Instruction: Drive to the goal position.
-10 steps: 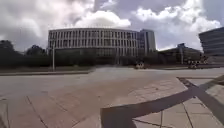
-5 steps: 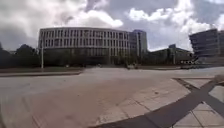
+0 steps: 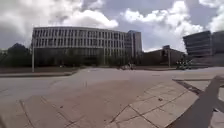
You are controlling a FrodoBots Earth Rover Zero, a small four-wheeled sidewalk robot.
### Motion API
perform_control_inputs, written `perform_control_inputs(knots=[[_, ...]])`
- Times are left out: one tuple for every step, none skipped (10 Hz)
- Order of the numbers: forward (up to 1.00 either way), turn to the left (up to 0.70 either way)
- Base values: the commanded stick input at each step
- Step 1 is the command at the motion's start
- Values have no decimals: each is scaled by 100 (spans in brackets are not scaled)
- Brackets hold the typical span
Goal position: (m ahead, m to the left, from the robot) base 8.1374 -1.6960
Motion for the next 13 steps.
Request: perform_control_inputs(knots=[[100,0],[100,0],[100,0],[100,0],[100,0],[100,0],[100,0],[100,0],[100,0],[100,0],[100,0],[100,0],[100,0]])
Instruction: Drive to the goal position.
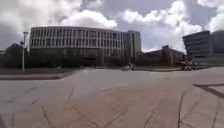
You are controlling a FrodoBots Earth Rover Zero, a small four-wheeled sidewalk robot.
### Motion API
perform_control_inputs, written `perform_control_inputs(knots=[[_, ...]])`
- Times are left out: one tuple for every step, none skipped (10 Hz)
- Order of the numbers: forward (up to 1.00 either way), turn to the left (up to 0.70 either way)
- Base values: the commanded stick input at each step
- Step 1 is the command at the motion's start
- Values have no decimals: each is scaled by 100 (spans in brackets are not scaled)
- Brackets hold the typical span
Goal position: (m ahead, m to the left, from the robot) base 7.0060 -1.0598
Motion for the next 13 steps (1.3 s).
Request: perform_control_inputs(knots=[[100,0],[100,0],[100,0],[100,0],[100,0],[100,0],[100,0],[100,0],[100,0],[100,0],[100,0],[100,18],[100,34]])
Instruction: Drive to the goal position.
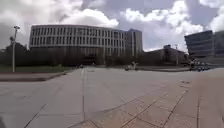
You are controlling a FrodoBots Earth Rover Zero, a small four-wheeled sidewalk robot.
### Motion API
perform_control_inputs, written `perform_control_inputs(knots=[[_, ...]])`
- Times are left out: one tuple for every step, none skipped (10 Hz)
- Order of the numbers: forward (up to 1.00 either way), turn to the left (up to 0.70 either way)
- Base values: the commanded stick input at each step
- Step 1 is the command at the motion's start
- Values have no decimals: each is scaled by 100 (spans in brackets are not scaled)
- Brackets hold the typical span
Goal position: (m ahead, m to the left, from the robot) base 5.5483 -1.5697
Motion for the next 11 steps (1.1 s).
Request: perform_control_inputs(knots=[[100,26],[100,8],[100,0],[100,0],[100,0],[100,0],[100,0],[100,0],[100,0],[100,0],[100,0]])
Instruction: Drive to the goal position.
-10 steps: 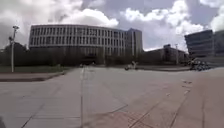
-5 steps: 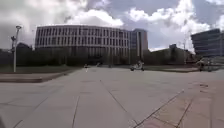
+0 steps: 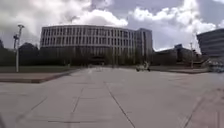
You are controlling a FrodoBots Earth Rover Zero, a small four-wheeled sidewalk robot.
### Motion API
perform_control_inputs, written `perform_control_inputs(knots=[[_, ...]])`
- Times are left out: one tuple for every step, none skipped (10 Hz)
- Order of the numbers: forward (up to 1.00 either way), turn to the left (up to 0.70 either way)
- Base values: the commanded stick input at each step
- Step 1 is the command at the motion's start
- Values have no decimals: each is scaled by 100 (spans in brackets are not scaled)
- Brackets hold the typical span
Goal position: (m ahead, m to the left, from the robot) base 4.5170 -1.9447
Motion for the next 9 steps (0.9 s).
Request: perform_control_inputs(knots=[[100,0],[100,0],[100,0],[100,0],[100,0],[100,0],[100,0],[100,0],[100,0]])
